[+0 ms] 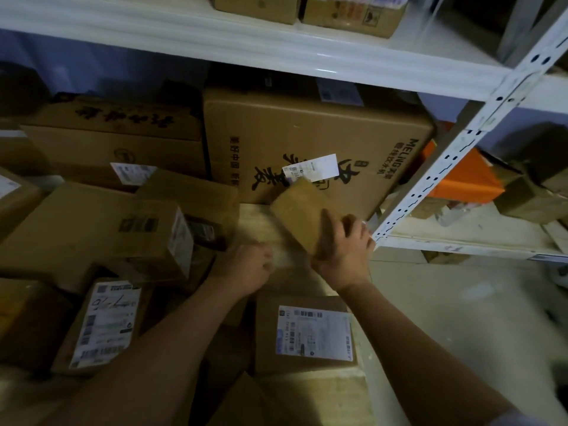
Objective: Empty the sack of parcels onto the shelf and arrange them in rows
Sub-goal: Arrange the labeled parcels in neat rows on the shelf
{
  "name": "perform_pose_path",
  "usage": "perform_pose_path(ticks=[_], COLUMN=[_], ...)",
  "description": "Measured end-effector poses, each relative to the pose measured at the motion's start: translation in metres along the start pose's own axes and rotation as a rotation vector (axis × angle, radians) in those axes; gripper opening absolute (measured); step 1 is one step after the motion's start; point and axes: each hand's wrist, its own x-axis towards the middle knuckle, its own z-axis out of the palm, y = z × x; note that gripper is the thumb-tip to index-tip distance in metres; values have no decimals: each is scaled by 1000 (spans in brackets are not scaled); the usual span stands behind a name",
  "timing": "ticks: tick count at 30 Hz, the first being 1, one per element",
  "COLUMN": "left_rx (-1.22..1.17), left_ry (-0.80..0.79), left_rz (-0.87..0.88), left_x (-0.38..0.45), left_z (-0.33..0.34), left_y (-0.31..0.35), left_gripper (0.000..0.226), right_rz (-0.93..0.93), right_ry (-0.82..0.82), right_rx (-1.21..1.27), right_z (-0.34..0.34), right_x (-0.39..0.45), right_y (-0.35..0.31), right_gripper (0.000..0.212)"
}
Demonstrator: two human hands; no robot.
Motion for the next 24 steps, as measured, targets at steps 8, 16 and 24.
perform_pose_path(ticks=[8, 16, 24], left_rx=[-262, -333, -459], left_ry=[87, 16, 96], left_rz=[-173, -228, -249], left_x=[23, 38, 59], left_z=[20, 38, 45], left_y=[25, 29, 31], left_gripper=[62, 61, 59], right_rz=[-111, 316, 256], right_ry=[-298, -182, -107], right_rx=[171, 195, 517], right_z=[23, 22, 30], right_x=[6, 7, 40], right_y=[27, 50, 44], right_gripper=[54, 79, 55])
